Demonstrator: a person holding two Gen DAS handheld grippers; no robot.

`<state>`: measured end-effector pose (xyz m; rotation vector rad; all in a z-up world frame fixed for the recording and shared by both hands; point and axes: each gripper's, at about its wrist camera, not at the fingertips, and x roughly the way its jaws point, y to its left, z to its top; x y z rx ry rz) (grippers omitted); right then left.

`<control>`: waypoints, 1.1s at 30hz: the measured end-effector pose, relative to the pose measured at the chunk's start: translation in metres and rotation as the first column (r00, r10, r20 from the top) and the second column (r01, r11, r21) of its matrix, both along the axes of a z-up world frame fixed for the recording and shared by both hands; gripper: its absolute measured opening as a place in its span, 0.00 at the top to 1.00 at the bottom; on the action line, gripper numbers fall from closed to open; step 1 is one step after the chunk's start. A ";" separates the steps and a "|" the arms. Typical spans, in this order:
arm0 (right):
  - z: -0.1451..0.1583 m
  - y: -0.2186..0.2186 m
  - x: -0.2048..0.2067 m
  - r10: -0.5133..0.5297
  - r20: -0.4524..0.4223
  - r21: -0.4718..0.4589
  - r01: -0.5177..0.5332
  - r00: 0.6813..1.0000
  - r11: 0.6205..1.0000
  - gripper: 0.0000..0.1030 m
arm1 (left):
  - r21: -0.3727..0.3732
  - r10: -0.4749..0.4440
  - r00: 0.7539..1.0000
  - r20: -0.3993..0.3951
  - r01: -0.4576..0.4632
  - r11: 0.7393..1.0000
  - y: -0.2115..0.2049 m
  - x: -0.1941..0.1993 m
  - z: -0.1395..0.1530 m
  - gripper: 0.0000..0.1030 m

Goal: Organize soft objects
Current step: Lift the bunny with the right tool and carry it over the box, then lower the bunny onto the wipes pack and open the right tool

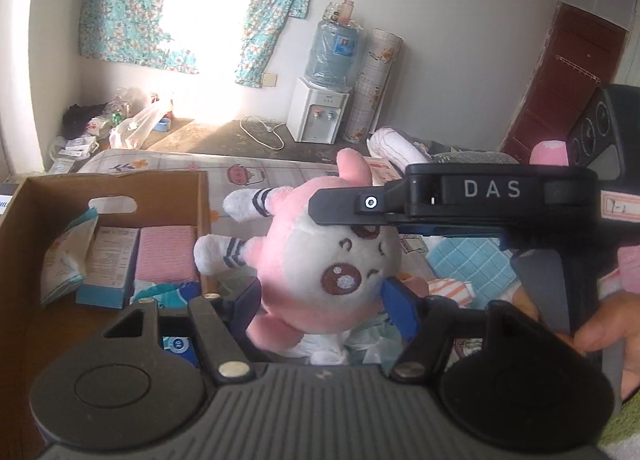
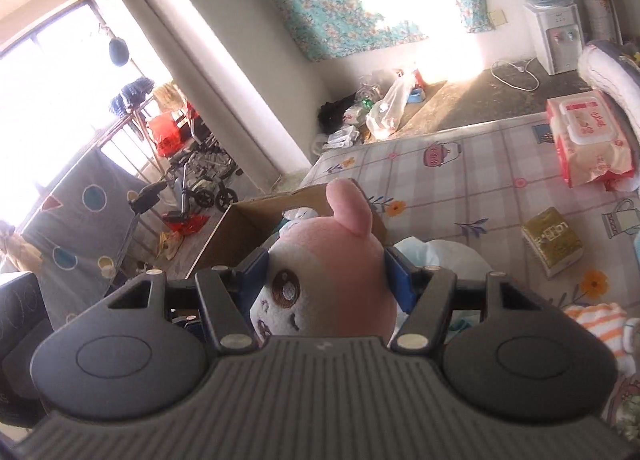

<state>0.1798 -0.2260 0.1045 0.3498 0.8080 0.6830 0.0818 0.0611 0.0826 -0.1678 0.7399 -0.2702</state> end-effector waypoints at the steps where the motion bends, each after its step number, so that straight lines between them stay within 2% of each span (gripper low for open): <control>1: 0.000 0.022 0.002 0.047 -0.014 -0.006 -0.047 0.999 0.999 0.40 | 0.000 0.046 0.999 -0.015 -0.046 0.999 0.015 -0.003 -0.002 0.32; 4: -0.003 0.085 0.005 0.155 -0.055 -0.035 -0.157 0.986 0.987 0.40 | -0.023 0.150 0.986 -0.068 -0.152 0.988 0.061 -0.008 -0.012 0.32; 7: -0.010 0.143 0.008 0.246 -0.106 -0.076 -0.255 0.963 0.964 0.40 | -0.046 0.232 0.963 -0.135 -0.240 0.970 0.101 -0.007 -0.027 0.32; 12: -0.036 0.222 0.025 0.346 -0.234 -0.144 -0.385 0.908 0.912 0.39 | -0.088 0.311 0.916 -0.253 -0.342 0.936 0.147 0.009 -0.060 0.32; 15: -0.047 0.254 0.034 0.379 -0.280 -0.197 -0.440 0.882 0.876 0.39 | -0.118 0.339 0.884 -0.321 -0.393 0.912 0.167 0.023 -0.078 0.32; 20: -0.071 0.285 0.060 0.423 -0.328 -0.273 -0.514 0.845 0.813 0.38 | -0.134 0.358 0.842 -0.403 -0.441 0.887 0.181 0.049 -0.102 0.31; 22: -0.076 0.293 0.068 0.435 -0.345 -0.291 -0.536 0.832 0.793 0.36 | -0.137 0.360 0.836 -0.415 -0.448 0.883 0.180 0.054 -0.110 0.30; 25: -0.087 0.294 0.084 0.419 -0.374 -0.300 -0.536 0.827 0.789 0.33 | -0.133 0.355 0.829 -0.433 -0.448 0.884 0.178 0.059 -0.118 0.28; 28: -0.090 0.294 0.087 0.412 -0.379 -0.307 -0.533 0.828 0.788 0.33 | -0.146 0.352 0.817 -0.456 -0.459 0.876 0.178 0.062 -0.123 0.27; 31: -0.086 0.294 0.087 0.410 -0.381 -0.312 -0.533 0.829 0.787 0.31 | -0.150 0.345 0.817 -0.461 -0.455 0.878 0.179 0.064 -0.124 0.26; 33: -0.088 0.294 0.091 0.396 -0.369 -0.307 -0.512 0.841 0.802 0.22 | -0.154 0.344 0.809 -0.476 -0.462 0.873 0.181 0.067 -0.127 0.26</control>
